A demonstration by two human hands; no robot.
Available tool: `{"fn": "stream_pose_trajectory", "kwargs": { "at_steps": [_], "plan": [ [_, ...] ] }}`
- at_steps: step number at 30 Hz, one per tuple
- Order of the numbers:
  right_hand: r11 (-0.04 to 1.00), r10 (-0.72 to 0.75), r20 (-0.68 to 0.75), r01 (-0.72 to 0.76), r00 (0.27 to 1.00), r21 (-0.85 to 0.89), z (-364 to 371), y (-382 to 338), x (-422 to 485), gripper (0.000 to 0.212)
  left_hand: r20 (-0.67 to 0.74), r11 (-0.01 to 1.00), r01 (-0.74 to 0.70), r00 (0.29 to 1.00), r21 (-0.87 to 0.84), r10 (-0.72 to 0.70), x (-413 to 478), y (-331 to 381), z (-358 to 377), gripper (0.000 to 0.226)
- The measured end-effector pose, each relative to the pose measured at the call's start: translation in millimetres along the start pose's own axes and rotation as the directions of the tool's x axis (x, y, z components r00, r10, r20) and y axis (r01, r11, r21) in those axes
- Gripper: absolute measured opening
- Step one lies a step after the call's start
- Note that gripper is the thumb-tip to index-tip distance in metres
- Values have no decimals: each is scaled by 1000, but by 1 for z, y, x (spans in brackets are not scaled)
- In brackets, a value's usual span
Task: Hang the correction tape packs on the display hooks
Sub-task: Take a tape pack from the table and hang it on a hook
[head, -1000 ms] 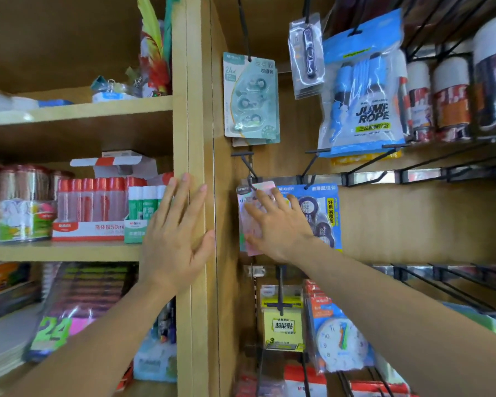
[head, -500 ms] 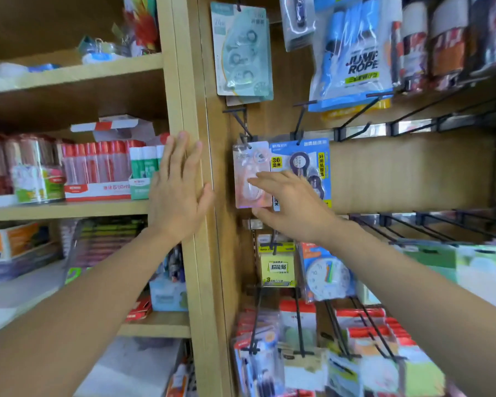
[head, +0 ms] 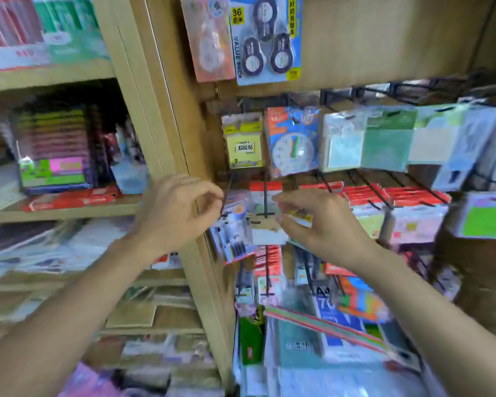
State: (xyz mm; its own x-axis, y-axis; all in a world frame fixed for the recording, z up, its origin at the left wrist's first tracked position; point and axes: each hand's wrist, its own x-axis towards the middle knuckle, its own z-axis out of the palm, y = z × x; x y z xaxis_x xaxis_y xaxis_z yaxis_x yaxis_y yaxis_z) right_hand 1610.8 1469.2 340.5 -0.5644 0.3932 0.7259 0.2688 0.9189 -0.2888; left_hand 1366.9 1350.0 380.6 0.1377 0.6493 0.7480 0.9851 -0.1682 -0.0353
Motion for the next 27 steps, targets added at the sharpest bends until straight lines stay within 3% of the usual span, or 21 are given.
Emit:
{"fn": "stream_pose_trajectory", "kwargs": {
  "at_steps": [5, 9, 12, 14, 17, 21, 27],
  "plan": [
    [969, 228, 162, -241, 960, 63, 42, 26, -77, 30, 272, 974, 183, 952, -133, -142, -82, 30, 67, 16],
    [895, 404, 221, -434, 888, 108, 76, 49, -145, 31, 501, 880, 428, 819, -205, -281, -148, 46, 115, 32],
    [790, 563, 262, -603, 783, 105, 98, 64, -211, 23, 646, 775, 589, 688, -231, -330, -206, 66, 152, 21],
    [704, 658, 309, -707, 687, 72, 110, 72, -258, 15, 722, 728, 653, 606, -210, -334, -245, 81, 174, 12],
    [535, 775, 398, -845, 491, -1, 122, 76, -325, 16, 847, 636, 759, 425, -140, -320, -302, 103, 206, 6],
    [285, 870, 442, -954, 219, -88, 138, 73, -404, 16, 945, 544, 838, 198, -27, -259, -373, 133, 241, 17],
    [-68, 908, 401, -985, -126, -156, 155, 65, -506, 13, 989, 555, 820, -86, 140, -123, -441, 186, 259, 10]
  ]
}}
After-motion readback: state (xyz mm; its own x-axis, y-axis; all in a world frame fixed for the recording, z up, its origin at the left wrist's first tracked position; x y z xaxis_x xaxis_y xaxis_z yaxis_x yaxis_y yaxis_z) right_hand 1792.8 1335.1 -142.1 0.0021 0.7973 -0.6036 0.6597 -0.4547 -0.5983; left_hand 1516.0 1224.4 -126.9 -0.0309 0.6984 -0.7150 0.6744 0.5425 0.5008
